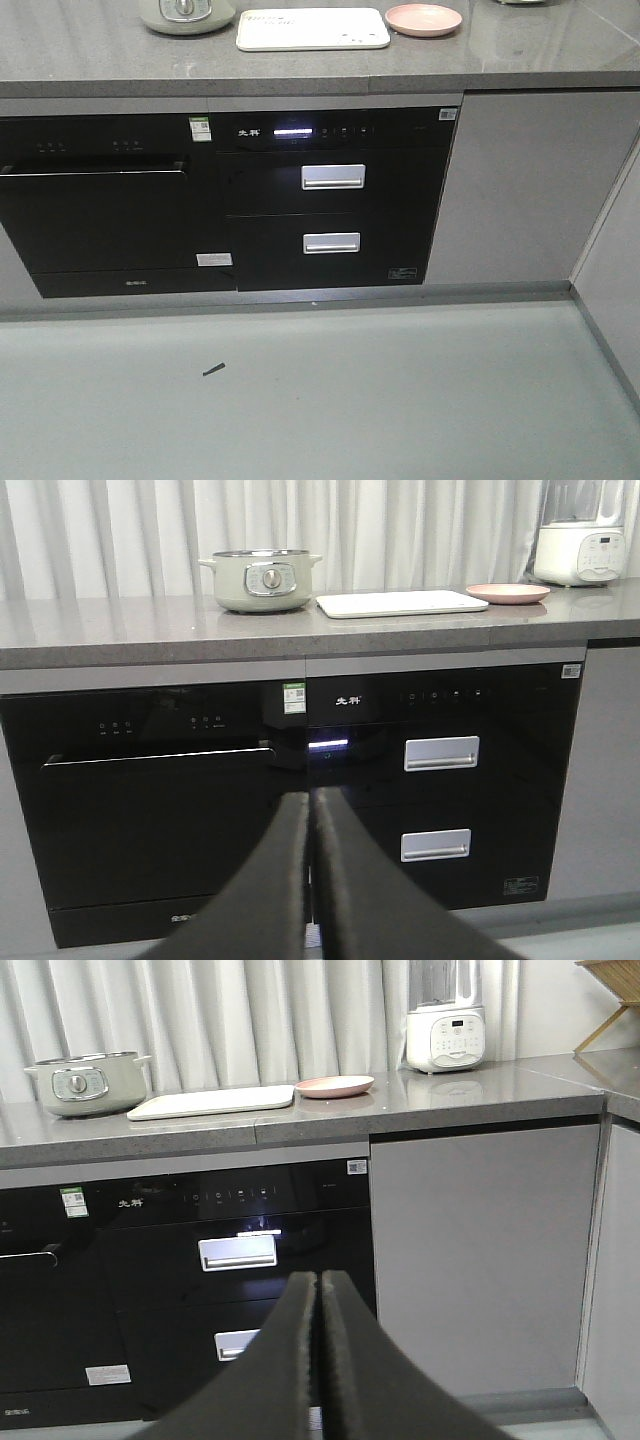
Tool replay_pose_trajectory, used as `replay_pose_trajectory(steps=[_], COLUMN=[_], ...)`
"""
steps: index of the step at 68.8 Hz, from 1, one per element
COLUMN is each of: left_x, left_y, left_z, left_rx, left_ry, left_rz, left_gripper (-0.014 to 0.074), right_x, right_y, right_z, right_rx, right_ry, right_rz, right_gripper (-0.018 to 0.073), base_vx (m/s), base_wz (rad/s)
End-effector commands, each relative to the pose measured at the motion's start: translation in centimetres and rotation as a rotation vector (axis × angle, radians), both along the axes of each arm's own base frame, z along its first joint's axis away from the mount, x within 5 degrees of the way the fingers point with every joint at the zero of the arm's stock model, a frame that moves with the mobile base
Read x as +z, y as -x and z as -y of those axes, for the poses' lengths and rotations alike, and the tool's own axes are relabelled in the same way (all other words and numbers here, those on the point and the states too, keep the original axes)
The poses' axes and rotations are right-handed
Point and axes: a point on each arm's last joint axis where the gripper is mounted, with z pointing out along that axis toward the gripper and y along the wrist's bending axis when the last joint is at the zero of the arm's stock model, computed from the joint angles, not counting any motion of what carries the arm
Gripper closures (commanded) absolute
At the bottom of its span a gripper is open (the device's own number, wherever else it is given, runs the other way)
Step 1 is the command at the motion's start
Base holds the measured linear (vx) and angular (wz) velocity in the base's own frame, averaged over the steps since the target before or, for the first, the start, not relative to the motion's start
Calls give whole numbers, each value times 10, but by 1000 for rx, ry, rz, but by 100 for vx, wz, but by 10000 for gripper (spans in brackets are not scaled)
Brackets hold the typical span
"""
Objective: Transfer vegetables to tray and serve
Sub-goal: 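Drive closer to the counter holding the pot, tray and plate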
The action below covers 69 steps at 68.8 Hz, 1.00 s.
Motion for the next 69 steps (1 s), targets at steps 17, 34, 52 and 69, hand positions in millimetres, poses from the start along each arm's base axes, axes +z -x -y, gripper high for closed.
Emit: replay_pose_trajectory(steps=[17,34,52,69], left_x=[-2,-2,-2,-2], left_y=[0,0,0,0], left_z=[0,0,0,0], left_rx=[-1,-1,-1,-1], left_ry=[15,15,15,15], left_rz=[57,57,57,57], left_gripper=[602,602,602,602], right_x=[2,2,2,2], right_y=[0,0,0,0], right_z=[-1,-1,-1,-1], right_rx=[7,7,7,7], right_ry=[15,15,15,15], right_rz=[65,66,66,66], right_gripper=[562,562,562,562], base_vx=[7,7,7,7], base_wz=[-2,-1,-1,0])
